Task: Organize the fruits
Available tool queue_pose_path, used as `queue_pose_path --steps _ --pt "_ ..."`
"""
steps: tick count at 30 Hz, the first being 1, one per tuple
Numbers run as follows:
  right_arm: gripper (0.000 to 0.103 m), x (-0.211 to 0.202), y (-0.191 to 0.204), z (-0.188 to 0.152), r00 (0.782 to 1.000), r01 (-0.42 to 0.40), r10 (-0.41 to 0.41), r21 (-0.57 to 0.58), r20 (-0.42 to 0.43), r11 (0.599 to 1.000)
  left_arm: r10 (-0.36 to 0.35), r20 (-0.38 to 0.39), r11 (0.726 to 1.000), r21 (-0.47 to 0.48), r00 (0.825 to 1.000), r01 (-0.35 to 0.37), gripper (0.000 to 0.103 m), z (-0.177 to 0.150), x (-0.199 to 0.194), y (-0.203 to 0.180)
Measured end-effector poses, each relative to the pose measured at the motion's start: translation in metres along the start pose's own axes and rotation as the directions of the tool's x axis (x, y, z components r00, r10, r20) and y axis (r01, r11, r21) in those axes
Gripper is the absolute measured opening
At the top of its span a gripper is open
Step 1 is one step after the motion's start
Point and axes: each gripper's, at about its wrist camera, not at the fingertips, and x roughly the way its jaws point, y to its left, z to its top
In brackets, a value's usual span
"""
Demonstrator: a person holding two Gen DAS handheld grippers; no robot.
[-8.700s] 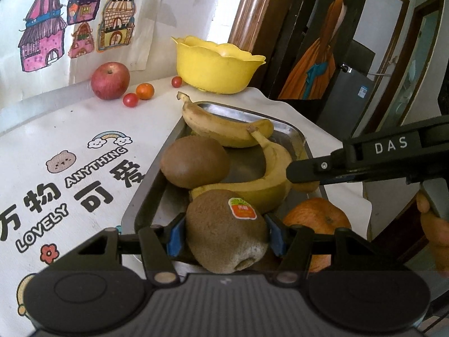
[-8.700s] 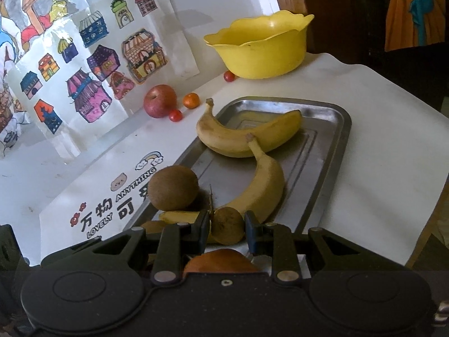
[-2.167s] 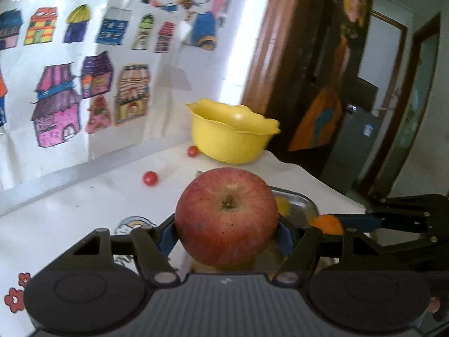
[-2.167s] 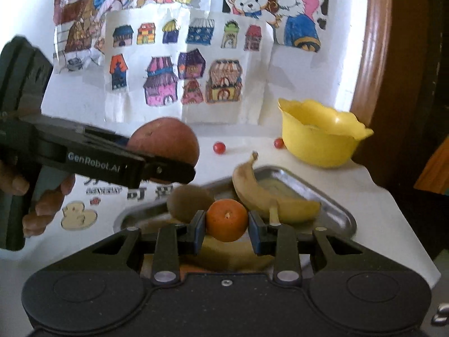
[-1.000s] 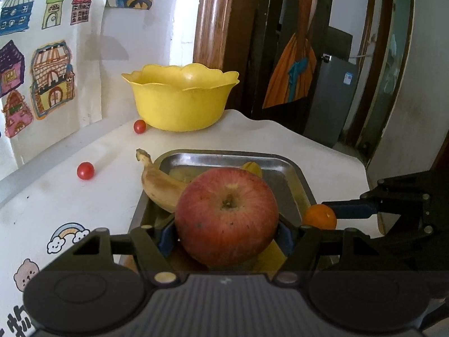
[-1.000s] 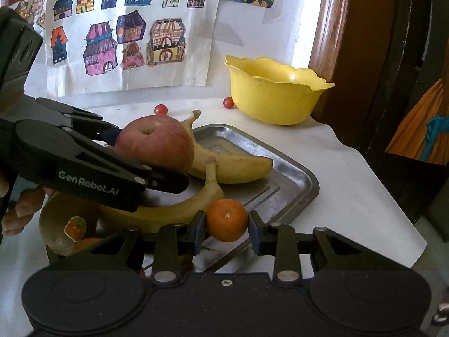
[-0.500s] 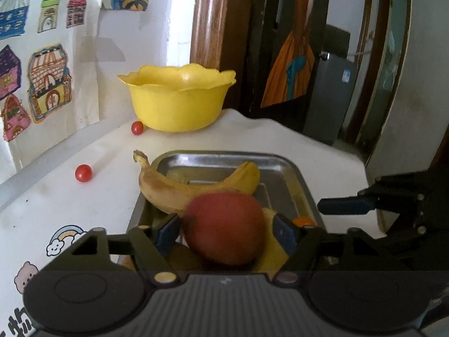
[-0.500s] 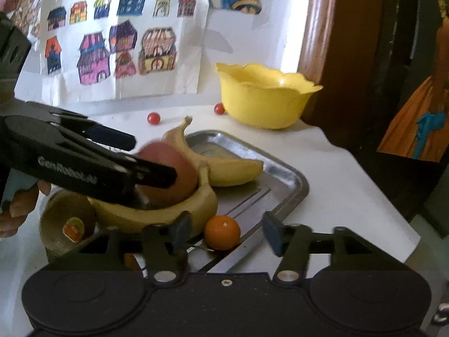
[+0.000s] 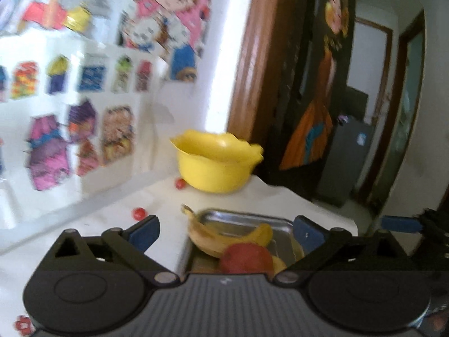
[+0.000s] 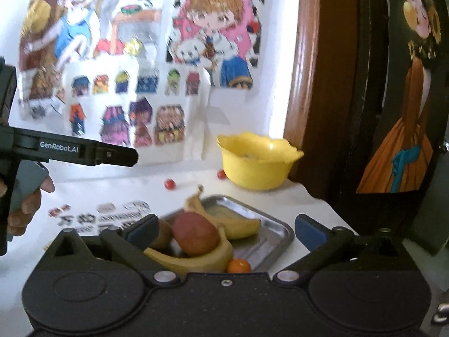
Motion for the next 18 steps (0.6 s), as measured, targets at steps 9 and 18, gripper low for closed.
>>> queue_pose_path --steps 9,18 --pt "0.102 -0.016 0.018 0.04 0.997 -0.073 0.072 0.085 0.017 0.994 0.139 0.095 0.99 -0.025 0.986 -0.137 0.103 0.021 -0.063 0.053" --pt "0.102 0.117 0.006 0.09 0.978 -0.1 0.159 0.366 -0.134 0.925 0.191 0.092 0.981 0.013 0.977 -0.193 0.103 0.026 -0.041 0.105"
